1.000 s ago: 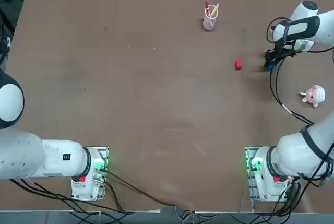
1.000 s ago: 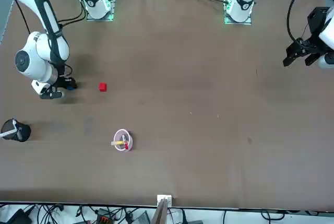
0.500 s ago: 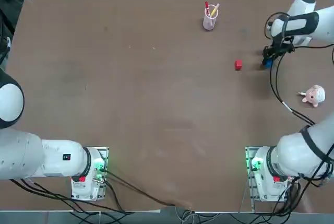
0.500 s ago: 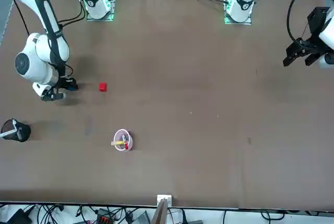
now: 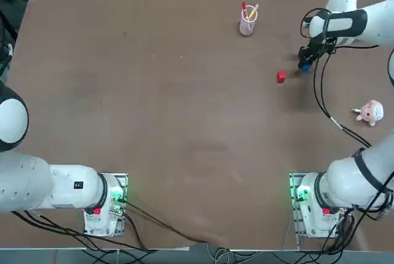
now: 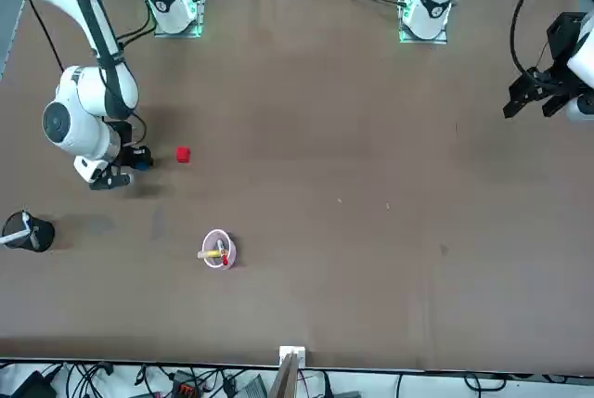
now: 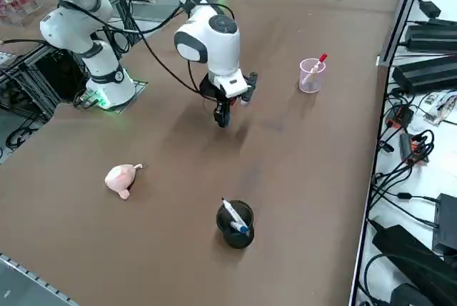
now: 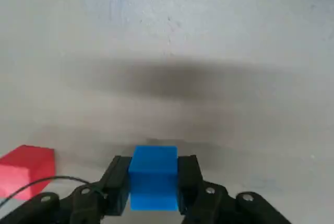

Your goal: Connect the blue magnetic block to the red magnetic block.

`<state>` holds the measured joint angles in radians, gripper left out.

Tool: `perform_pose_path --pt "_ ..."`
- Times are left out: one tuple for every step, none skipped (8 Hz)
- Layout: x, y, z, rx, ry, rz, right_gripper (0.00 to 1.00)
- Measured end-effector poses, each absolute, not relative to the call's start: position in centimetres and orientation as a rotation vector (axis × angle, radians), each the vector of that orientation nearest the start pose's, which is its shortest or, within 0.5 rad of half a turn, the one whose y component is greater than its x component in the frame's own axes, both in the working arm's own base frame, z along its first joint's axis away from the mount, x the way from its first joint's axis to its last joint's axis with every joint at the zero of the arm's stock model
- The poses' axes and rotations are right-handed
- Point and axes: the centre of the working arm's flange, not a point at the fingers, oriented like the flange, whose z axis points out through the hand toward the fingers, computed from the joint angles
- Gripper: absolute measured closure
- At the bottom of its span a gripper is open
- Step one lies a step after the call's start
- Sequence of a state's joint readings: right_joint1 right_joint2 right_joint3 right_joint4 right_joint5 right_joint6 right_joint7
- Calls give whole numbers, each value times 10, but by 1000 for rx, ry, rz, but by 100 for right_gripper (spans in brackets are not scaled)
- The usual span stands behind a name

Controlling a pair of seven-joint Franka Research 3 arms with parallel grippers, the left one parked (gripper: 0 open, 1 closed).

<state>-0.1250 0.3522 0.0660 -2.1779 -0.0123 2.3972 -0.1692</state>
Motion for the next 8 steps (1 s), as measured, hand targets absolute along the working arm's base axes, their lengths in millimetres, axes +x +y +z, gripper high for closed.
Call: perform_pose_path --pt "551 -32 211 -3098 -181 201 52" --pt "554 -32 203 -3097 -182 198 52" --pt "555 -31 194 -3095 -170 201 52" --pt "557 -30 195 -3097 -156 199 52" --pt "557 -30 194 -3097 -151 200 52" --pt "557 -29 192 -3096 -150 203 39" --pt "557 -29 192 -3096 -150 204 22" --pt "559 -29 196 -3098 -151 195 2"
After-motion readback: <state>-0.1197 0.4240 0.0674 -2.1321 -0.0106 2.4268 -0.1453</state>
